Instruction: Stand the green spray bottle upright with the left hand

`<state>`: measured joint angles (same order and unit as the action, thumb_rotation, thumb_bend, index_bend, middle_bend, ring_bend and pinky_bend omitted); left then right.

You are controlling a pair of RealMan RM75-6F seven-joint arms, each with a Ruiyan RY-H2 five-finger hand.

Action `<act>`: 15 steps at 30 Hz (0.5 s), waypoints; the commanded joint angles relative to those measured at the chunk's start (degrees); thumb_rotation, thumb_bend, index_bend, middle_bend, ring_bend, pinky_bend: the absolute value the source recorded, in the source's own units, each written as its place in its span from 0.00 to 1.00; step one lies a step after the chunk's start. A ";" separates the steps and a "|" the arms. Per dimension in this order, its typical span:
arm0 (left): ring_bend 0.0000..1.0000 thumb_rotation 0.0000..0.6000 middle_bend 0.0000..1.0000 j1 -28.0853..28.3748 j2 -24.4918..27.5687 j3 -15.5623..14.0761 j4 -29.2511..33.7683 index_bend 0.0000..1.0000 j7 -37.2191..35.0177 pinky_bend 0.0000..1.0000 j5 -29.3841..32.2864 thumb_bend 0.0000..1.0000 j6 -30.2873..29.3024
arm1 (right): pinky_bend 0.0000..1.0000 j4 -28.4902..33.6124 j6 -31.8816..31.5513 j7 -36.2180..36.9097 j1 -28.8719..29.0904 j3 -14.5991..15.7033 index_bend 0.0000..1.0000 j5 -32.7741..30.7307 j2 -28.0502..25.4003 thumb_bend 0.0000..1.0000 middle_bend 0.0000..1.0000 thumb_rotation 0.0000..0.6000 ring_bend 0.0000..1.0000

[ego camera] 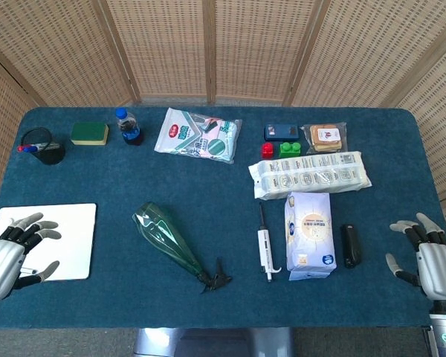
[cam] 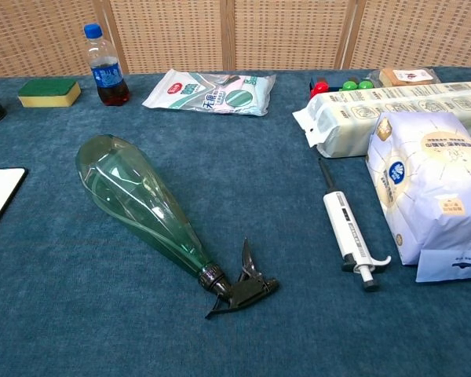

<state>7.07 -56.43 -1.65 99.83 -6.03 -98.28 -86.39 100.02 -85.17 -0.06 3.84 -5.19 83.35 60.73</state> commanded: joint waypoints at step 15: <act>0.05 1.00 0.12 13.21 3.54 0.96 2.15 0.25 6.70 0.11 -7.80 0.30 15.77 | 0.16 1.89 -1.27 -1.71 -0.59 -0.11 0.30 0.08 -0.48 0.38 0.29 1.00 0.10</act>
<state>17.92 -53.10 -1.10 100.90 -1.86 -105.02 -73.54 101.85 -86.33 -1.72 3.34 -5.31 83.38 60.30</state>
